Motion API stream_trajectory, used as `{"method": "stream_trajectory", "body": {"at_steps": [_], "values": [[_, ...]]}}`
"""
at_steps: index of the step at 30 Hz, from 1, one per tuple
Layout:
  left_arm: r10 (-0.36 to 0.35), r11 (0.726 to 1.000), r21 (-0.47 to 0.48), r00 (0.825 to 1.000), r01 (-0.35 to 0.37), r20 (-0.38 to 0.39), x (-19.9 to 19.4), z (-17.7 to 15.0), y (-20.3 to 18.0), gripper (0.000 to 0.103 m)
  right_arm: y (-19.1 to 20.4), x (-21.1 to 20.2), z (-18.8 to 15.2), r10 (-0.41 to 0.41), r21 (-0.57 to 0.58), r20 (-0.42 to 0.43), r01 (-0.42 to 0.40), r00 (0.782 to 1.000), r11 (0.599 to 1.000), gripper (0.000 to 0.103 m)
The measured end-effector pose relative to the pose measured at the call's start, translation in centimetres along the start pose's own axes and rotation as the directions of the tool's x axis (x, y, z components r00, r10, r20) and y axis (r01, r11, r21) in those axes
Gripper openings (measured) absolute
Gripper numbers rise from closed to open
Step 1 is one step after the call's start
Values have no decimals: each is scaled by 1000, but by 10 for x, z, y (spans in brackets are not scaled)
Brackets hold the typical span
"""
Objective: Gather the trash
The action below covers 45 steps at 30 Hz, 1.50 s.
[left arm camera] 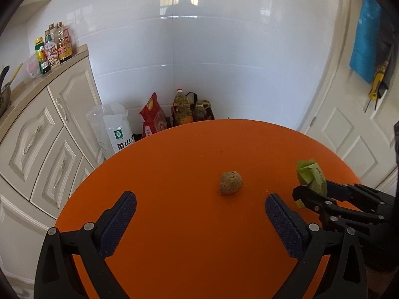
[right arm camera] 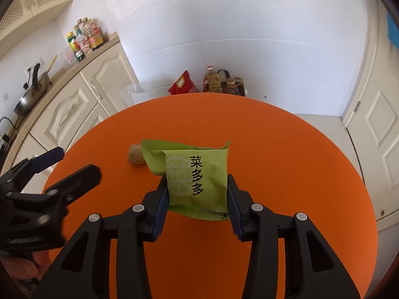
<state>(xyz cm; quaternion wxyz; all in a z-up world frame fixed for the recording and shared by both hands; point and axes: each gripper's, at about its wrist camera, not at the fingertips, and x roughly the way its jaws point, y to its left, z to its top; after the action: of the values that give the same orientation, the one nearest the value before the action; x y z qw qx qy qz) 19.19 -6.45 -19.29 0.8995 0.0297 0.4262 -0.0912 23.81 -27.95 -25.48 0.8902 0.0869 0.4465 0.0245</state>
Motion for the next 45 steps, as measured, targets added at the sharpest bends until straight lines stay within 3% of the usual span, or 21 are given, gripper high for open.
{"method": "stream_trajectory", "body": {"at_steps": [4,7,9,10,12,16,20,31,40,45], "values": [[20,998,54,999,-18,-38,47,19,-20,99,-16,-6,3,1,29,13,-1,1000,1000,43],[-5,998,56,998,8,-59,76,30,-27,83,-25,-9,4,-1,46,22,0,1000,999,43],[-29,998,55,996,33,-85,94,34,-29,58,-30,-13,4,-3,55,29,1,1000,999,43],[-27,998,56,998,30,-65,97,35,-29,55,-31,-14,3,-3,57,31,1,1000,998,43],[-48,996,69,997,51,-53,102,38,-30,23,-35,-18,2,-4,67,35,2,999,998,43],[-109,992,51,992,112,-61,110,45,-26,22,-38,-30,-3,-8,80,49,4,999,997,43],[-124,991,36,992,125,-34,104,50,-17,22,-40,-49,-10,-13,92,66,7,998,996,43],[-171,984,65,979,164,113,28,55,-33,22,-42,-151,-37,-39,108,191,19,981,994,43],[-262,961,146,943,236,207,-46,16,-65,22,-52,-242,-77,-78,134,299,39,951,990,43],[-337,934,204,916,295,219,-112,-47,-96,22,-76,-293,-107,-128,184,345,67,930,981,43]]}}
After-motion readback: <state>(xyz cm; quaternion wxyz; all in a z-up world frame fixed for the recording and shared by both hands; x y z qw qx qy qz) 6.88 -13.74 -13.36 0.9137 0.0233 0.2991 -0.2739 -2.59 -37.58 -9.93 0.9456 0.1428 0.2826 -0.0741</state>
